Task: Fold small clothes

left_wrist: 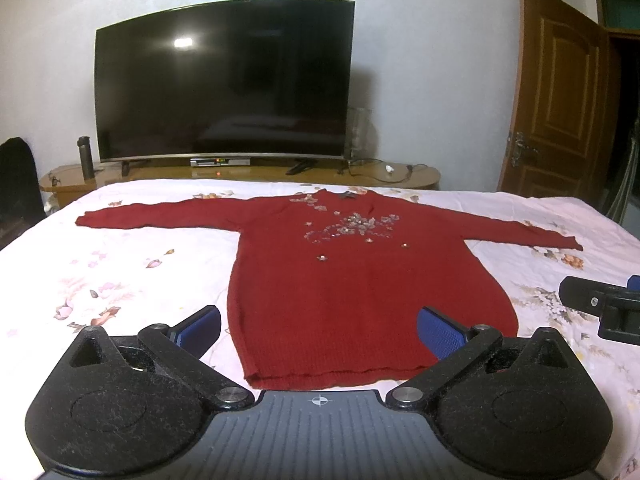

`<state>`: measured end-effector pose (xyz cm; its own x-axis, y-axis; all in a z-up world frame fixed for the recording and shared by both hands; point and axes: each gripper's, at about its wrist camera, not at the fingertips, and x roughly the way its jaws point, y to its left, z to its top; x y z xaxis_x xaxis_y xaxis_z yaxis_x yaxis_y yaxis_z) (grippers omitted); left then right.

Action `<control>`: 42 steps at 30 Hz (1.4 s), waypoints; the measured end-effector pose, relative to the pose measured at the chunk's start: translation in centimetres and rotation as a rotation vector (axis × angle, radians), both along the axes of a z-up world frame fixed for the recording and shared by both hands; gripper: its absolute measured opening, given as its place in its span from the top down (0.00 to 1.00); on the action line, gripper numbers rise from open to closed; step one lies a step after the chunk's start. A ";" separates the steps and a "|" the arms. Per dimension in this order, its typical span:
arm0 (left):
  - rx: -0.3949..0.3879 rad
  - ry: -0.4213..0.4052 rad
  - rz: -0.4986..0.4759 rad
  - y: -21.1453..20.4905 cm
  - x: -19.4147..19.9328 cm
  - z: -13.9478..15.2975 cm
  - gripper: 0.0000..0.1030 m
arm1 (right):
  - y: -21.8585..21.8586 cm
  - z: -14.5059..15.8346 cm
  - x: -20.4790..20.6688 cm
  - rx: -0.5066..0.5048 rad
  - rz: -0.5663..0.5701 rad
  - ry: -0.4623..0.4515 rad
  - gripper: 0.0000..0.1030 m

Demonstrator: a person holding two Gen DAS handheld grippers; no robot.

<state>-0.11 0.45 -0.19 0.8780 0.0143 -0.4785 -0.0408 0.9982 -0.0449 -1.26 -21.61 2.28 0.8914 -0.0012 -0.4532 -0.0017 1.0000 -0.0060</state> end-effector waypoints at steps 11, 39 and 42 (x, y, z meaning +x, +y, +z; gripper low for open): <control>0.002 -0.003 0.003 -0.2 -0.2 0.1 0.00 | 0.3 0.1 0.0 0.000 0.006 0.001 0.00; 0.008 0.013 -0.011 0.2 0.5 0.0 0.00 | 0.7 -0.2 0.4 -0.004 0.021 0.009 0.00; -0.014 -0.029 -0.020 0.3 1.0 0.6 0.00 | 0.2 -0.3 0.8 0.002 0.014 0.015 0.00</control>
